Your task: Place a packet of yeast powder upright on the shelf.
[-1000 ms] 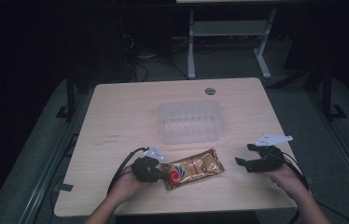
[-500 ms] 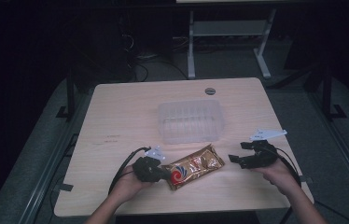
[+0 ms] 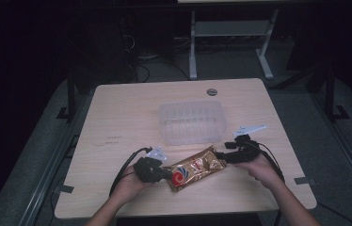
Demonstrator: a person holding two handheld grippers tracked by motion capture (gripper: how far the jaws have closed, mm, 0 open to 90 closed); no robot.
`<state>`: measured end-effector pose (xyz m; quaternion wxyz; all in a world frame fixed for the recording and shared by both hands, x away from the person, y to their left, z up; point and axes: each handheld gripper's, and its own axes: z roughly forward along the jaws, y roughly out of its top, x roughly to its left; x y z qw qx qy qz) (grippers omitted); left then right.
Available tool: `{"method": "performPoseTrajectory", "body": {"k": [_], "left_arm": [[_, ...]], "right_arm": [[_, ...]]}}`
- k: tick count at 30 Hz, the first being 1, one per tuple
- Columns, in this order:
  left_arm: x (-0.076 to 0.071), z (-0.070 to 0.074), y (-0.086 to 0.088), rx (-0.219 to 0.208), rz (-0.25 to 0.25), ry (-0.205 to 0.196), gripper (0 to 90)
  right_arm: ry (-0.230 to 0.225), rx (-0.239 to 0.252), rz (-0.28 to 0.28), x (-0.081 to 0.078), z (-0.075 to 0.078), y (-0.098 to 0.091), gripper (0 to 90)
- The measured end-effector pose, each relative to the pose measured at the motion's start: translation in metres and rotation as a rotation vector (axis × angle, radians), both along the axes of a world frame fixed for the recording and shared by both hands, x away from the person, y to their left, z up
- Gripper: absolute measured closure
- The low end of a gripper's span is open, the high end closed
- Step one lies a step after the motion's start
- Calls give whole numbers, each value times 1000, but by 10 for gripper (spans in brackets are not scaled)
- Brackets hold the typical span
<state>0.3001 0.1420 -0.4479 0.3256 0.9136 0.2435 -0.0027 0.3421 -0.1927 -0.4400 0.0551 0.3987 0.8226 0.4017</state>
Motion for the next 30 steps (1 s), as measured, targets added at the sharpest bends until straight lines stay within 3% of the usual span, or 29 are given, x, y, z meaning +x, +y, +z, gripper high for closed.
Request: {"method": "performPoseTrajectory", "body": {"k": [11, 14, 15, 18, 24, 26, 28, 30], "left_arm": [[1, -3, -1, 7, 0, 16, 900], [1, -4, -1, 13, 0, 20, 900], [1, -6, -2, 33, -5, 15, 900], [0, -7, -4, 30, -1, 18, 900], [-1, -5, -8, 49, -27, -2, 900], [0, 3, -8, -23, -18, -13, 900], [1, 7, -9, -42, -15, -23, 900], [5, 14, -16, -66, -22, -59, 900]], "right_arm": [[77, 19, 16, 2, -15, 6, 320], [83, 28, 21, 3, -16, 7, 320], [84, 31, 21, 3, -16, 8, 318], [86, 34, 18, 3, -15, 8, 309], [77, 24, 13, 3, -14, 6, 306], [72, 28, 6, 4, -13, 4, 306], [67, 32, 4, 4, -12, 3, 306], [58, 34, 2, 4, -12, 1, 301]]}}
